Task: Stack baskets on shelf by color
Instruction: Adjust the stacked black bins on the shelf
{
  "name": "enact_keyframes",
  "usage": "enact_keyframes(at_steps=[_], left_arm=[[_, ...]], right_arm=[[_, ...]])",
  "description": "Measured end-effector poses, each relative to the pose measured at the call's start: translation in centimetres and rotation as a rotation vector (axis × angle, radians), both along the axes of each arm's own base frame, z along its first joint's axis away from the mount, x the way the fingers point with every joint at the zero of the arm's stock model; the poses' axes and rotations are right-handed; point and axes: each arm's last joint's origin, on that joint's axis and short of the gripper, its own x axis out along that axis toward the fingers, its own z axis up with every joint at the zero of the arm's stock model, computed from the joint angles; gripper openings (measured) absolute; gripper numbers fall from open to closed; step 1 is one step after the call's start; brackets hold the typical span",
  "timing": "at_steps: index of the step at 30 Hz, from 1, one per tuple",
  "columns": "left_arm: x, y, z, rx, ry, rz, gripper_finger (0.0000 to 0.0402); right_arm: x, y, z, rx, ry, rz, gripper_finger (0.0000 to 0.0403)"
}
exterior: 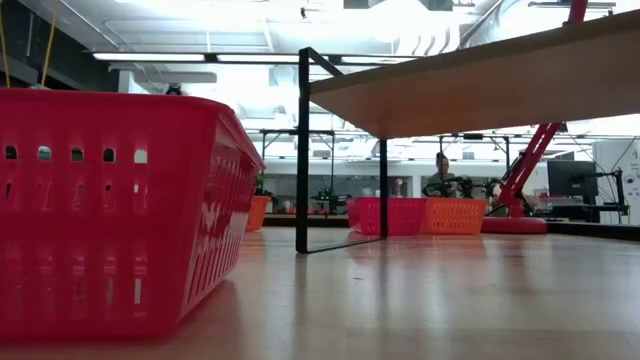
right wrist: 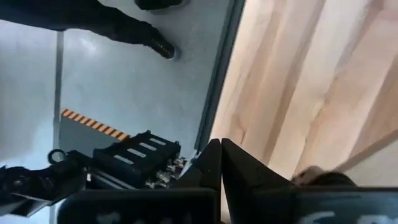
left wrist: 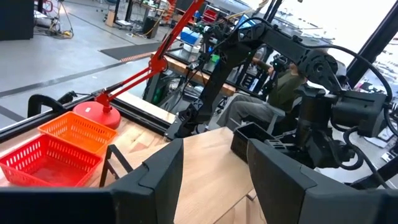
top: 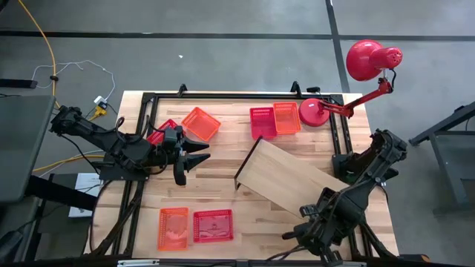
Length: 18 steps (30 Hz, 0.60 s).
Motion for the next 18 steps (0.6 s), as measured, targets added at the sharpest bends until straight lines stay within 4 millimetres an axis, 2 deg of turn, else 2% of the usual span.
enact_keyframes(at_steps=[3, 10, 15, 18], left_arm=[[0.0, 0.0, 0.0, -0.002, -0.001, 0.0, 0.0165], [0.0, 0.0, 0.0, -0.002, -0.001, 0.0, 0.0165], [0.0, 0.0, 0.0, -0.002, -0.001, 0.0, 0.0165], [0.0, 0.0, 0.0, -0.001, 0.0, 0.0, 0.0165]], right_arm=[[-0.1, 0.0, 0.3, 0.019, 0.002, 0.005, 0.0], [-1.0, -1.0, 2.8, -0.004, 0.029, -0.018, 0.0], [-1.5, -1.5, 3.2, -0.055, 0.065, -0.021, 0.0], [-1.0, -1.1, 3.5, -0.004, 0.016, -0.021, 0.0]])
